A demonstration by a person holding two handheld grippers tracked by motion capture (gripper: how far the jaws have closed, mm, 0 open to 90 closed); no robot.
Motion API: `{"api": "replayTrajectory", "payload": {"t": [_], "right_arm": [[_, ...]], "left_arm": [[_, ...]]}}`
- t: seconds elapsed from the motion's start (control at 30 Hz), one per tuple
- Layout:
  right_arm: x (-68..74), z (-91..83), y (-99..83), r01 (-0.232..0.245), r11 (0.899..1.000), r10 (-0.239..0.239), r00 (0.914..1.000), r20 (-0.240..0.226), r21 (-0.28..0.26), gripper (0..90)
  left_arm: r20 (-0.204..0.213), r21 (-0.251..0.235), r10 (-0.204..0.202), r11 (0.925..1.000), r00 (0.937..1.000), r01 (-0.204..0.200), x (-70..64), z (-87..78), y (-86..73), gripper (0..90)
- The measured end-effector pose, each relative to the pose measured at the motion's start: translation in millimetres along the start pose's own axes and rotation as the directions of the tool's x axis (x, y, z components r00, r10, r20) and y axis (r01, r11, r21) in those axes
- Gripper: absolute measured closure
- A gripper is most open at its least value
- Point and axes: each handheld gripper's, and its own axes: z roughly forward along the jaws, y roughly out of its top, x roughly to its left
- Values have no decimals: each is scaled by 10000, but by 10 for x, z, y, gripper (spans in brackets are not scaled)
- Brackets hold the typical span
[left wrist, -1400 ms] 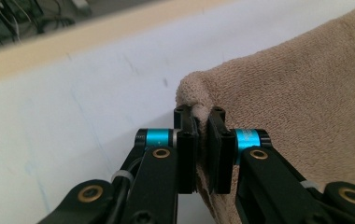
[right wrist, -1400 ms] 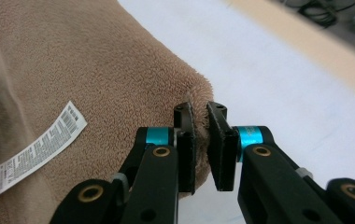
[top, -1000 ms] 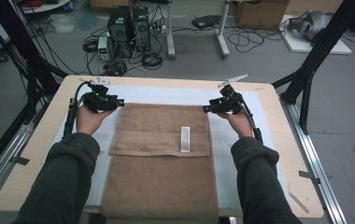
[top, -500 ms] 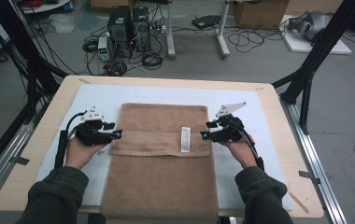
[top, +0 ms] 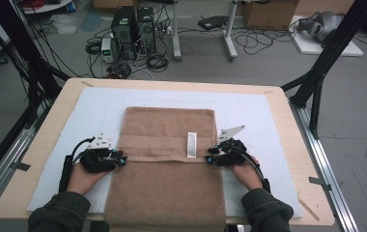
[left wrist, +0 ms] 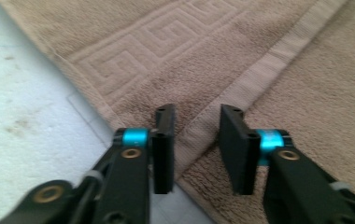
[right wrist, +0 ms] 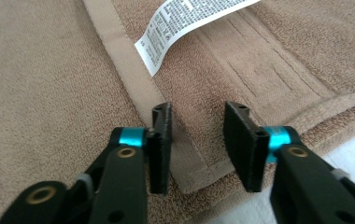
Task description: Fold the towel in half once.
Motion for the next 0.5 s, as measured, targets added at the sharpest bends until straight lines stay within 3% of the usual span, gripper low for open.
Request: {"api": "replayTrajectory", "payload": {"t": [0.2, 0.37, 0.5], "right_arm": [[-35, 10, -9, -209, 9997, 207, 9997, -145, -142, 803], [-69, 4, -13, -388, 9990, 379, 9985, -386, -243, 838], [-76, -96, 21, -400, 9975, 383, 9988, -294, -589, 848]], "left_arm": [[-658, 76, 323, 9995, 9973, -318, -69, 29, 24, 802], [-595, 19, 127, 9999, 9981, -126, -53, 18, 39, 858], [-453, -147, 20, 9999, 9990, -27, -46, -25, 84, 860]]}}
